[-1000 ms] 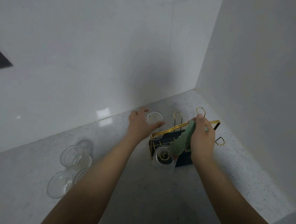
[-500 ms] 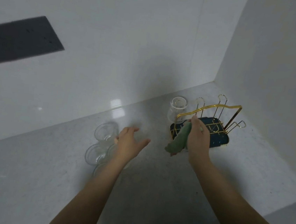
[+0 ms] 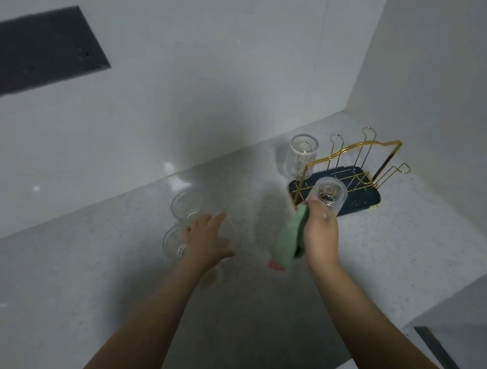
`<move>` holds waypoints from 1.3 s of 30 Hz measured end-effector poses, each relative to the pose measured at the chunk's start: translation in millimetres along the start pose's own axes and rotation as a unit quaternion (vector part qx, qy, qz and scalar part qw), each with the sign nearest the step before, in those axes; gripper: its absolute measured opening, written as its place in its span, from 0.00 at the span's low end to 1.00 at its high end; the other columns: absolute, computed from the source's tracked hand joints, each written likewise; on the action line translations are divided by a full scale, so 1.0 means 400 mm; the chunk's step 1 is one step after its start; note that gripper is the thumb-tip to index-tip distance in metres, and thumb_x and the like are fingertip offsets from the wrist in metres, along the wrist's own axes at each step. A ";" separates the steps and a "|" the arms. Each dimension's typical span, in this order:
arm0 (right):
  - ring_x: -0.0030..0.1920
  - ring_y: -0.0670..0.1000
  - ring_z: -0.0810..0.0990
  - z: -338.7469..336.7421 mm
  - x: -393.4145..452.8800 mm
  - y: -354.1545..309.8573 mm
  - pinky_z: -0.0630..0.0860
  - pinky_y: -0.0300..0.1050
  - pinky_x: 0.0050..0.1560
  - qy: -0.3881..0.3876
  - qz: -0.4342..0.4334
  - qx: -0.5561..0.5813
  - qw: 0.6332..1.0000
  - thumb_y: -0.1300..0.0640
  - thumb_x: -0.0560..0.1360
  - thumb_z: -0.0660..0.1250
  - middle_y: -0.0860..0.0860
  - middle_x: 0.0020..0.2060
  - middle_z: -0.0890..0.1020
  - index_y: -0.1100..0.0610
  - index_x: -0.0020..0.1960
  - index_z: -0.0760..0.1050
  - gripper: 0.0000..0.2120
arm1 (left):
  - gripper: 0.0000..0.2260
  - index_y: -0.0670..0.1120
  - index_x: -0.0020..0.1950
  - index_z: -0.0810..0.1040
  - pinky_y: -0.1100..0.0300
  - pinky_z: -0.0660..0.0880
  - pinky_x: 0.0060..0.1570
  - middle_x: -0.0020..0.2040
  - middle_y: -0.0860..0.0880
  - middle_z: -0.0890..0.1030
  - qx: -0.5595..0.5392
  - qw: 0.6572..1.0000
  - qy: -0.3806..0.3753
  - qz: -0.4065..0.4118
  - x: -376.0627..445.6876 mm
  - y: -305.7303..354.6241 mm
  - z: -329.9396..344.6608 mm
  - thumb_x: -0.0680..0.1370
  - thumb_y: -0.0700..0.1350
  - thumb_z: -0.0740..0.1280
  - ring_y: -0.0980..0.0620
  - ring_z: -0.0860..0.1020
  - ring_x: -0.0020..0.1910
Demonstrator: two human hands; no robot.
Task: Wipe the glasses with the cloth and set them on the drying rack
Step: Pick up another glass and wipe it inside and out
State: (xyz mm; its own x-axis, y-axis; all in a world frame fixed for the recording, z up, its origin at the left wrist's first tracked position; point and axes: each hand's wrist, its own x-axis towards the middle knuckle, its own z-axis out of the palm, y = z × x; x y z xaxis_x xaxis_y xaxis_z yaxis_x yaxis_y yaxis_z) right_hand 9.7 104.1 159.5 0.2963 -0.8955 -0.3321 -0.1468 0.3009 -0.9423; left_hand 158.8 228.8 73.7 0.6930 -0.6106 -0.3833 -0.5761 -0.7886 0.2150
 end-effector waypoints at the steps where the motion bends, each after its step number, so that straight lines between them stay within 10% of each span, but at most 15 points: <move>1: 0.44 0.49 0.77 -0.001 -0.001 0.004 0.72 0.46 0.49 0.003 0.002 -0.002 1.000 0.51 0.80 0.56 0.49 0.38 0.78 0.53 0.41 0.75 0.14 | 0.41 0.56 0.79 0.54 0.45 0.52 0.73 0.77 0.46 0.60 0.006 1.000 0.000 0.000 0.002 -0.002 -0.001 0.72 0.59 0.72 0.44 0.58 0.76; 5: 0.40 0.49 0.76 -0.010 -0.006 0.008 0.71 0.42 0.43 0.018 0.000 0.018 1.000 0.52 0.80 0.56 0.54 0.38 0.77 0.69 0.50 0.75 0.19 | 0.37 0.55 0.78 0.57 0.46 0.52 0.72 0.75 0.44 0.64 -0.004 1.000 0.017 0.014 -0.003 0.006 -0.010 0.73 0.57 0.70 0.43 0.61 0.74; 11: 0.40 0.48 0.78 -0.034 -0.006 -0.001 0.74 0.41 0.41 0.027 0.045 0.067 0.996 0.50 0.80 0.56 0.51 0.37 0.80 0.58 0.42 0.76 0.16 | 0.39 0.53 0.76 0.64 0.53 0.62 0.68 0.70 0.48 0.72 -0.202 0.974 0.051 0.086 -0.041 0.047 -0.064 0.69 0.53 0.77 0.48 0.69 0.70; 17: 0.42 0.47 0.78 -0.094 -0.025 -0.074 0.73 0.43 0.44 0.089 0.031 0.185 0.978 0.49 0.81 0.56 0.49 0.39 0.78 0.53 0.42 0.73 0.14 | 0.39 0.58 0.74 0.65 0.58 0.69 0.58 0.62 0.48 0.74 -0.435 0.886 -0.018 0.157 -0.128 0.105 -0.152 0.68 0.41 0.79 0.52 0.72 0.62; 24: 0.54 0.41 0.79 -0.079 -0.137 -0.055 0.74 0.36 0.57 -0.142 -0.140 0.051 0.979 0.55 0.82 0.53 0.48 0.53 0.81 0.57 0.58 0.78 0.16 | 0.47 0.47 0.76 0.61 0.51 0.74 0.60 0.60 0.37 0.77 -0.704 0.700 -0.077 0.091 -0.187 0.205 -0.134 0.62 0.40 0.80 0.43 0.77 0.59; 30: 0.69 0.32 0.60 -0.116 -0.149 -0.054 0.56 0.27 0.67 -0.236 -0.230 -0.114 0.937 0.44 0.79 0.50 0.38 0.72 0.63 0.44 0.71 0.64 0.22 | 0.18 0.39 0.64 0.76 0.56 0.80 0.50 0.60 0.41 0.82 -0.781 0.603 -0.114 0.115 -0.234 0.268 -0.130 0.83 0.49 0.56 0.47 0.81 0.58; 39: 0.74 0.36 0.45 -0.132 -0.186 -0.001 0.45 0.38 0.75 -0.215 -0.309 -0.156 0.913 0.50 0.82 0.50 0.35 0.74 0.47 0.39 0.72 0.47 0.22 | 0.21 0.52 0.62 0.79 0.56 0.79 0.55 0.55 0.54 0.85 -0.685 0.709 -0.048 0.158 -0.265 0.302 -0.143 0.76 0.62 0.63 0.55 0.82 0.57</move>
State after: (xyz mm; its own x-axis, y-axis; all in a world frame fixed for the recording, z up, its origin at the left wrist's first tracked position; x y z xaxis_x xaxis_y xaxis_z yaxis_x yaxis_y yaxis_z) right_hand -62.0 153.4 186.9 0.7473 -0.6305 0.2099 -0.0671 -0.3858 -0.9201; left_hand 40.4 194.1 191.9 0.5516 -0.8174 -0.1663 0.3124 0.0176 0.9498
